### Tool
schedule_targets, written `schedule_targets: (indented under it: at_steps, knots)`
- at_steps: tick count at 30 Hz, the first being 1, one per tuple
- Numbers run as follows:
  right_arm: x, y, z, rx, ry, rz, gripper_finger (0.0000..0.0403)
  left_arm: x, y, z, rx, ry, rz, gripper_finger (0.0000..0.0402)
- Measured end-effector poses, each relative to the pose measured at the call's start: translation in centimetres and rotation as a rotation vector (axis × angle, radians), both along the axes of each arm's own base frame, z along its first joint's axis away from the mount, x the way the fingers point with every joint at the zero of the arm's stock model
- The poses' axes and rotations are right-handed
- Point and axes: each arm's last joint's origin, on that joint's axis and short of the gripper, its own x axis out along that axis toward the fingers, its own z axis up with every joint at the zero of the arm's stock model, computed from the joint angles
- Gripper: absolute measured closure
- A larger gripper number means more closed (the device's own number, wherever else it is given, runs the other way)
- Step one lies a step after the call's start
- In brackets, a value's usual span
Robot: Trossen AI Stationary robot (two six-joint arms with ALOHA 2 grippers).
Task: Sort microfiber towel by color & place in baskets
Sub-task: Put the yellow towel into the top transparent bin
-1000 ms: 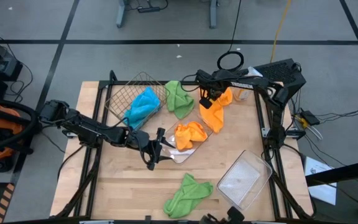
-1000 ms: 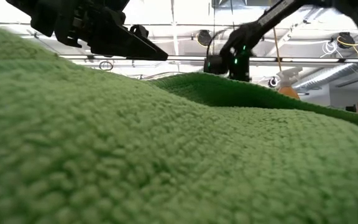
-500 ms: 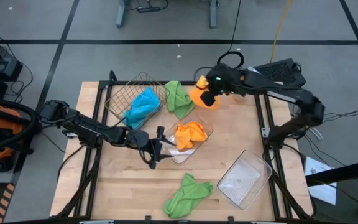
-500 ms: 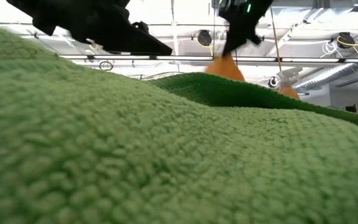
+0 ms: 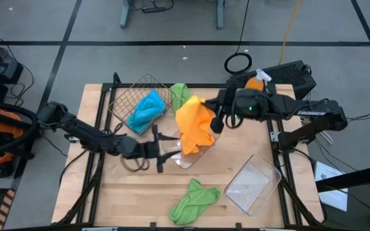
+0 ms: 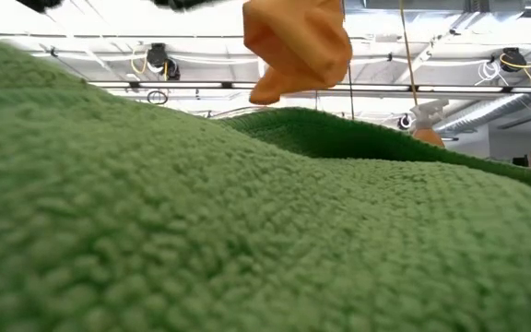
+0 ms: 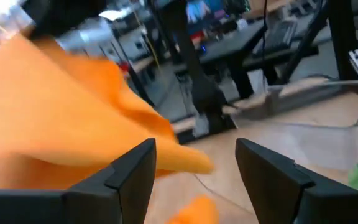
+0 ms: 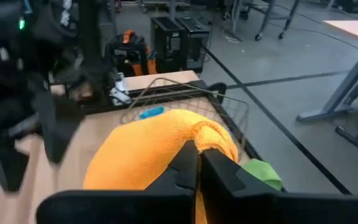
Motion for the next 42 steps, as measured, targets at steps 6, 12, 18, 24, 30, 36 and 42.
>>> schedule_targets:
  at_steps: [6,12,18,24,30,36,42]
  knots:
    - [1.5,3.0,-0.5,-0.025,-0.033,0.045,0.0403,-2.1,-2.1,2.4,0.048,-0.121,0.085,0.0160]
    - [4.1,4.9,-1.6,-0.063,-0.077,0.110,0.0402,-2.0,-1.1,3.0,-0.089,-0.182,0.134,0.0088]
    - [5.8,5.9,-2.6,-0.090,-0.097,0.138,0.0402,-1.7,0.6,2.4,-0.172,-0.155,0.374,0.0013]
    - [6.3,6.3,-2.9,-0.111,-0.098,0.154,0.0402,-1.3,1.5,1.0,-0.161,-0.050,0.419,0.0067]
    - [6.1,6.4,-3.3,-0.089,-0.064,0.154,0.0398,-1.3,0.9,1.0,-0.124,-0.027,0.334,0.0293]
    - [5.3,7.1,-4.9,-0.032,0.094,0.153,0.0345,-2.1,0.2,1.6,-0.055,-0.020,0.299,0.0375]
    - [4.5,8.4,-5.7,0.026,0.157,0.103,0.0263,-3.0,0.1,2.6,-0.025,-0.024,0.282,0.0385]
